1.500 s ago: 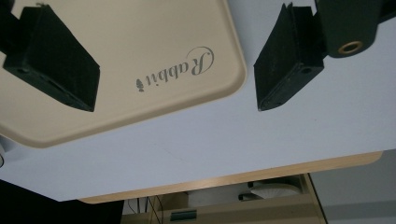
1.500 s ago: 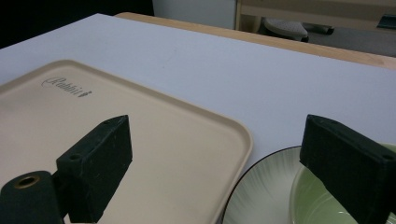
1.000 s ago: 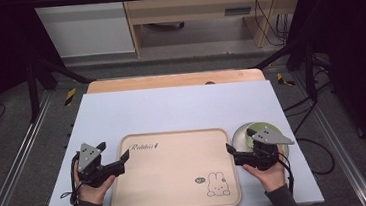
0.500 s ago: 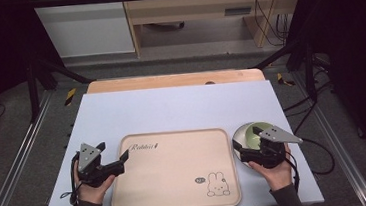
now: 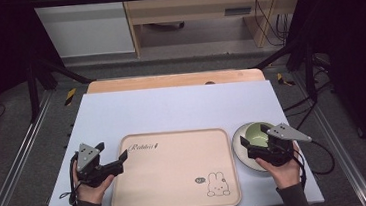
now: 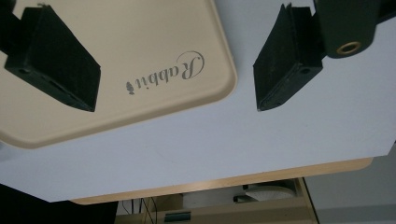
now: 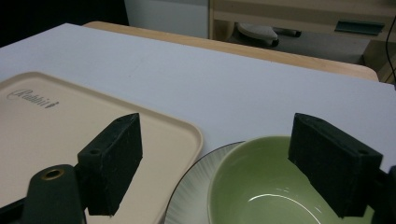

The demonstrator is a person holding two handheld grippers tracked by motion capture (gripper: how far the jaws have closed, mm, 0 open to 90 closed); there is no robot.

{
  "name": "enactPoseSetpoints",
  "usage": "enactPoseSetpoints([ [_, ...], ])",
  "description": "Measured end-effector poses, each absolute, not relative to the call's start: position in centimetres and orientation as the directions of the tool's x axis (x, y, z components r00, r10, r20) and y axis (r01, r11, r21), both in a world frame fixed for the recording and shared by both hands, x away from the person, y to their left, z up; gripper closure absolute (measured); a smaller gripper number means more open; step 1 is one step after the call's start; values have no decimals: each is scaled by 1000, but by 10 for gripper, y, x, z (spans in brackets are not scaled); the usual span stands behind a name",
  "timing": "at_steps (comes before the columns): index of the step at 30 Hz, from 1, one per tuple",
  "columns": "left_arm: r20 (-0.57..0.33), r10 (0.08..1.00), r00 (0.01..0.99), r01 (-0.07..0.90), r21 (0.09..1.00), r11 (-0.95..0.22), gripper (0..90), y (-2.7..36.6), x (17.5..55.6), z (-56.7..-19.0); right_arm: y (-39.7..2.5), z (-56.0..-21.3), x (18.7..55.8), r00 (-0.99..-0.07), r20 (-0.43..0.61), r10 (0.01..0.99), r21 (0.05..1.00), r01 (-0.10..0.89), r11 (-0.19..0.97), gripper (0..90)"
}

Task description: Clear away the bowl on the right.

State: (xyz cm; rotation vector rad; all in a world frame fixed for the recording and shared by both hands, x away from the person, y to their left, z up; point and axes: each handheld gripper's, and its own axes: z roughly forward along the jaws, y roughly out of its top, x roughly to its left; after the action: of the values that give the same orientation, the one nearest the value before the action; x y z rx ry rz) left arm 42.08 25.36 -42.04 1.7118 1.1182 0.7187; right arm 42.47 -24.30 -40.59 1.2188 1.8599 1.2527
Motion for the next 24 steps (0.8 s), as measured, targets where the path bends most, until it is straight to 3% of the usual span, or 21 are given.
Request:
enactPoseSetpoints([
  [24, -15, 913, 409, 365, 919, -148, 145, 254, 422, -422, -276, -406, 430, -302, 24, 953, 877, 464, 124, 272],
])
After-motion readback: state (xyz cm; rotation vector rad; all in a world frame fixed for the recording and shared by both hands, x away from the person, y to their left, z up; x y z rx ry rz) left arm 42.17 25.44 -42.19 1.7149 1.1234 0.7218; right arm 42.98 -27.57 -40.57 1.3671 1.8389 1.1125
